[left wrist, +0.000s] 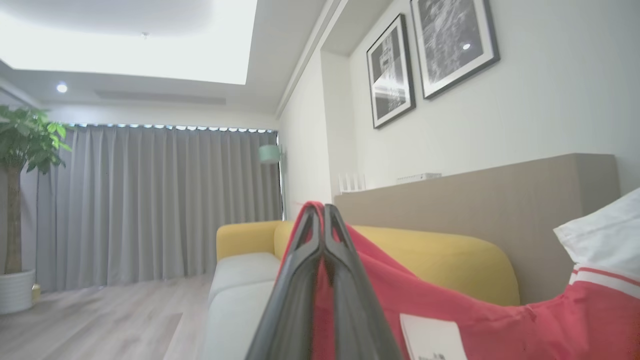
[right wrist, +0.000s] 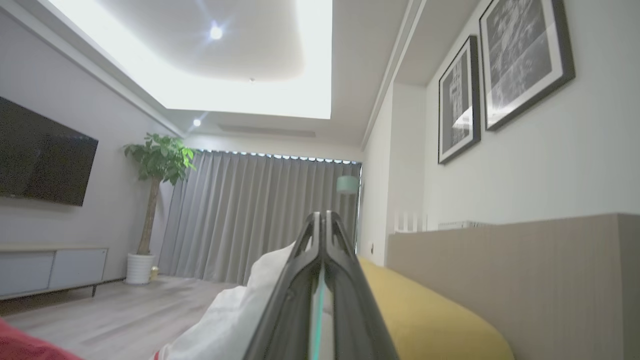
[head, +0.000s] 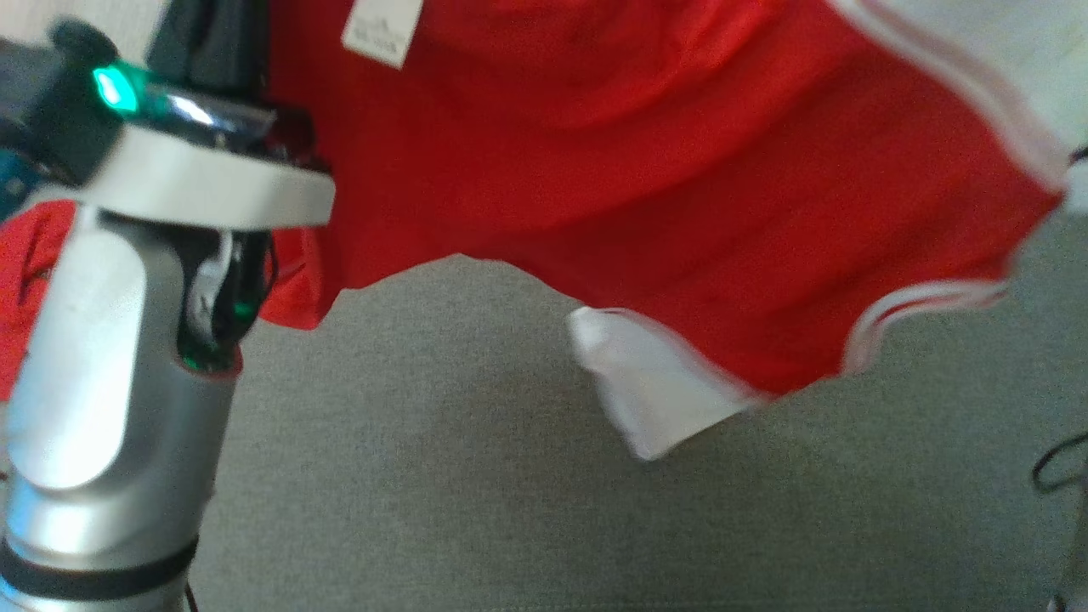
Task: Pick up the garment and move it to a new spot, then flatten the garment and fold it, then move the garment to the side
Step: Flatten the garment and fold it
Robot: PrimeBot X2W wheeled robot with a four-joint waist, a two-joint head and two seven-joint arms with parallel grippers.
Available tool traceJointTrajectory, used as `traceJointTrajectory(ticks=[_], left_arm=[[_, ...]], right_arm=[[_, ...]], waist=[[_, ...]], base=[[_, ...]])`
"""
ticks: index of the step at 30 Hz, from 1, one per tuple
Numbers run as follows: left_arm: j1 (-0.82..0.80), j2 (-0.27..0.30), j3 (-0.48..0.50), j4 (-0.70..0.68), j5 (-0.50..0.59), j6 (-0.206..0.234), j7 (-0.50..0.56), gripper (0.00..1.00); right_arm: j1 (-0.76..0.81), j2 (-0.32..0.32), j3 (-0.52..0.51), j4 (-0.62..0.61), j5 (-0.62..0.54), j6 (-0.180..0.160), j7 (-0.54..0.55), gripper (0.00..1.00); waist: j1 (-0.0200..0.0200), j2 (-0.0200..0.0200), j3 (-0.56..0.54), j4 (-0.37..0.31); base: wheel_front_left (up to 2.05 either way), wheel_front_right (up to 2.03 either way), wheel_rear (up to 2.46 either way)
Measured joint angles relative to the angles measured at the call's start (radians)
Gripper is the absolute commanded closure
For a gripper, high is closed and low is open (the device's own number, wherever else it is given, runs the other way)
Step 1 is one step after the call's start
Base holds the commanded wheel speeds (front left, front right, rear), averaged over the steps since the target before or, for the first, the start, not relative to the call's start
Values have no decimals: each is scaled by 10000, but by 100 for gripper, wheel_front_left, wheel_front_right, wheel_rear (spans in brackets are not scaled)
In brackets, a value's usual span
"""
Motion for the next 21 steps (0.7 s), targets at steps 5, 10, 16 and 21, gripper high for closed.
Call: traceJointTrajectory(ticks=[5, 10, 16, 21], left_arm=[[-816, 13, 4, -483, 96, 40, 357, 100], [-1006, 12, 0, -558, 81, 54, 593, 100], [-1003, -15, 2, -102, -184, 104, 602, 100], [-1589, -157, 71, 1354, -428, -79, 257, 100]], right_arm=[[-1309, -320, 8, -487, 203, 0, 401, 100], [-1637, -341, 67, -481, 410, 0, 629, 100], [-1672, -334, 82, 71, 698, 0, 723, 100], [-2535, -334, 395, 1429, 1009, 0, 779, 100]], waist=[[0, 0, -222, 31], [0, 0, -350, 43], [0, 0, -217, 53], [0, 0, 230, 52]], base=[[0, 0, 0], [0, 0, 0], [0, 0, 0], [0, 0, 0]])
